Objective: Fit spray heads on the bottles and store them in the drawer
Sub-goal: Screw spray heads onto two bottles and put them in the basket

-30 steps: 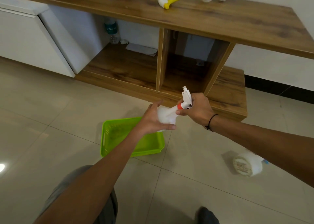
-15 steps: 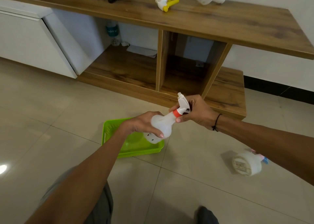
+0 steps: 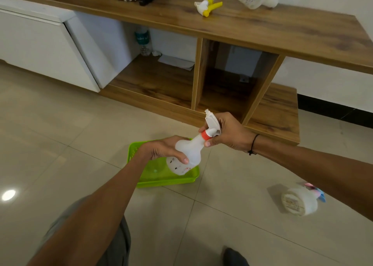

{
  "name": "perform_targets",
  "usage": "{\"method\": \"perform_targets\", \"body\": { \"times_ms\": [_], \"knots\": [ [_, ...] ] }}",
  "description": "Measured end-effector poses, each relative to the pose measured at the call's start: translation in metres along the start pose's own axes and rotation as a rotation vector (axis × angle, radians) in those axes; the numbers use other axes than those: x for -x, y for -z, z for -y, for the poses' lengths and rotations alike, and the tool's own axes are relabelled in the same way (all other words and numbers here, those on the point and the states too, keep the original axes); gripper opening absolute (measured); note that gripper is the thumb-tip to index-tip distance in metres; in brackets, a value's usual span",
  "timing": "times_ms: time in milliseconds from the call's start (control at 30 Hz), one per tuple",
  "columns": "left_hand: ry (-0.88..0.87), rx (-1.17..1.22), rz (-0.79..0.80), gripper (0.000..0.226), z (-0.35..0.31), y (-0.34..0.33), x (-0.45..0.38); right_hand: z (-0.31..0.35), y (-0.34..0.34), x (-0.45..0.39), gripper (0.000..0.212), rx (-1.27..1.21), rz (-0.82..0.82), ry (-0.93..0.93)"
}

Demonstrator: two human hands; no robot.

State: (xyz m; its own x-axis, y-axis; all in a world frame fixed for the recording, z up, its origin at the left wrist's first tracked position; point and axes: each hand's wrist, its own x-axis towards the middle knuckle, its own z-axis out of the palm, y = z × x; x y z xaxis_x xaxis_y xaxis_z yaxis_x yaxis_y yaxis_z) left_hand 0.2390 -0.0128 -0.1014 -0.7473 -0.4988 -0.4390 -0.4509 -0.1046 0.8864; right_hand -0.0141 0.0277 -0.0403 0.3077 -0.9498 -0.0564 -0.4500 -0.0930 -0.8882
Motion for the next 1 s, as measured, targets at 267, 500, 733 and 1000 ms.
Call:
{"method": "perform_targets", "body": {
  "times_ms": [267, 500, 733, 1000],
  "knots": [
    [-0.052, -0.275, -0.602, 0.092, 0.007, -0.001, -0.006, 0.003, -0.021, -0.024, 0.06, 0.057, -0.235, -0.189],
    [-0.167, -0.292, -0.713, 0.093, 0.023, 0.006, -0.003, -0.004, -0.032, -0.037, 0.052, -0.103, -0.315, -0.343],
    [0.14, 0.707, -0.585, 0.076, 0.024, 0.031, 0.006, -0.005, -0.018, -0.04, 0.057, -0.23, -0.261, -0.219],
    [-0.219, 0.777, -0.414, 0.044, 0.03, 0.031, 0.006, -0.019, -0.018, -0.033, 0.067, -0.275, -0.302, -0.332]
  ]
}}
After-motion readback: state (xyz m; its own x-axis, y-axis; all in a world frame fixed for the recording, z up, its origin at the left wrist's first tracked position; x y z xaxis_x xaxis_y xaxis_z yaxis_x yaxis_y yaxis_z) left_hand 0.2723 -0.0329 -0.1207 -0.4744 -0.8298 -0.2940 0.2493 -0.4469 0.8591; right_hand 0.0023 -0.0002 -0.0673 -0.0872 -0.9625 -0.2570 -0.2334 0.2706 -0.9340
